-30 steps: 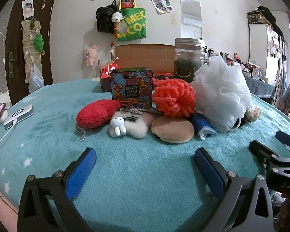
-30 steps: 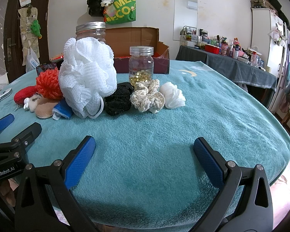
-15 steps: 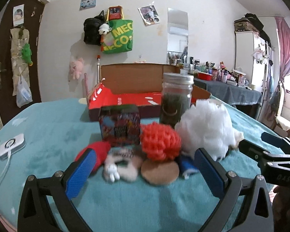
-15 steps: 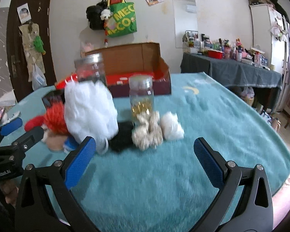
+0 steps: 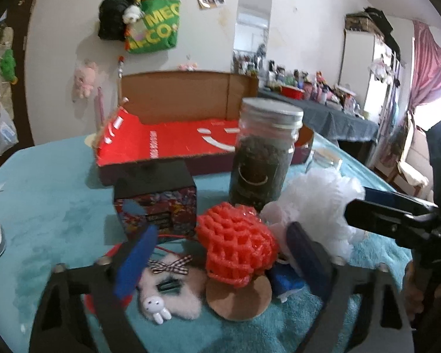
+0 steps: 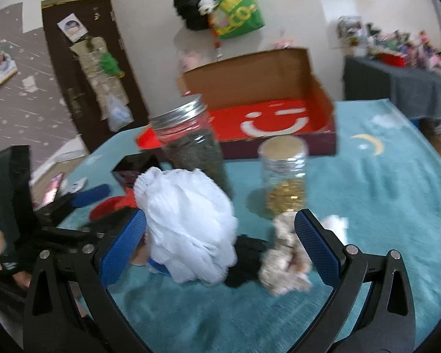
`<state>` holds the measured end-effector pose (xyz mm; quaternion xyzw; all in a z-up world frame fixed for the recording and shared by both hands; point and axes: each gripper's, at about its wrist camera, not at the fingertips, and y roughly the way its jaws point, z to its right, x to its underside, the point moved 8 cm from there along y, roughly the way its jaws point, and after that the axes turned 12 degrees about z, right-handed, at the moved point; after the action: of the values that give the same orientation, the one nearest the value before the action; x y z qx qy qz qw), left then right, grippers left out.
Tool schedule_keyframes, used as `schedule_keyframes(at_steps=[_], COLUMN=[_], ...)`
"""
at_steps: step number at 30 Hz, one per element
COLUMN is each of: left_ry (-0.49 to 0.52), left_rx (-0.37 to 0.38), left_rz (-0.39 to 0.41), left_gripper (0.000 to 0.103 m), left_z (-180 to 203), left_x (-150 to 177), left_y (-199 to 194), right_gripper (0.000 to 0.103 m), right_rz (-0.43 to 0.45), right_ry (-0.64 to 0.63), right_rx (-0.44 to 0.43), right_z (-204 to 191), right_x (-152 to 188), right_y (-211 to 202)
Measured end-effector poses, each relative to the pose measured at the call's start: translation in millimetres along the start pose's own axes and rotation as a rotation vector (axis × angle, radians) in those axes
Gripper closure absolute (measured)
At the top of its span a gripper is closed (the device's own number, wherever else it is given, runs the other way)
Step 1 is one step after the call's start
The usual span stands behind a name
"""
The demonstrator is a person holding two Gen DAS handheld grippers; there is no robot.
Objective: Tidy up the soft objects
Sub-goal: 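Grasp the orange-red mesh net with the left tool while the right tool grasps the white pouf, then carry the mesh net and white pouf into the red-lined box and open both tools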
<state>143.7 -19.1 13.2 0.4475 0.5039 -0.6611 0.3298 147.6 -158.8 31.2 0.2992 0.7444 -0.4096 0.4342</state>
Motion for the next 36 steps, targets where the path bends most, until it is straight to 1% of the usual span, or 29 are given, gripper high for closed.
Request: schedule_keyframes(at_steps=[2,3,4,5,6,7,8,10,16,22,30,36], left_ry=[0.005,0.000,-0.004,-0.005,0.004,0.012,0.018,0.024,0.018,0.007,0.000,0.015], left_rx=[0.020,0.040,0.063,0.077,0.077,0.078,0.082,0.078,0.076,0.061,0.056,0.048], left_rz=[-0.032,-0.042,-0.049,-0.056,-0.054,-0.048,-0.041,-0.031,-0.005,0.031,0.106,0.161], left_gripper=[0.031,0.036,0.050,0.056,0.056,0.059,0.061,0.064,0.066,0.066,0.067,0.067], left_z=[2.6,4.0,6.6,7.1,9.0,9.8,11.5,12.5,11.4,-0.3,-14.0,-23.3], left_x=[4.7,6.2,7.6,7.6,8.2,8.1,7.9,6.6,-0.8,-15.4,-44.2,-75.2], left_y=[6.2,7.6,7.9,7.5,6.3,4.3,2.2,-2.2,-13.8,-30.3,-49.7,-57.3], right_gripper=[0.011,0.022,0.039,0.046,0.052,0.059,0.061,0.069,0.075,0.078,0.081,0.081], right_rz=[-0.033,-0.048,-0.064,-0.079,-0.089,-0.084,-0.070,-0.039,0.020,0.067,0.162,0.230], right_ry=[-0.004,-0.003,0.002,0.012,0.025,0.032,0.031,0.029,0.014,0.013,-0.017,-0.055], right_rx=[-0.036,-0.052,-0.075,-0.099,-0.121,-0.134,-0.142,-0.132,-0.099,-0.084,-0.055,-0.042], right_z=[-5.4,-7.6,-10.2,-12.3,-14.4,-16.2,-18.3,-18.5,-17.9,-16.2,-14.0,-14.2], right_x=[4.2,6.7,9.5,12.4,15.0,15.0,13.9,11.0,2.3,-8.5,-34.9,-63.3], right_y=[8.9,12.4,15.8,17.9,19.1,17.8,14.6,7.5,-11.9,-28.7,-52.4,-68.3])
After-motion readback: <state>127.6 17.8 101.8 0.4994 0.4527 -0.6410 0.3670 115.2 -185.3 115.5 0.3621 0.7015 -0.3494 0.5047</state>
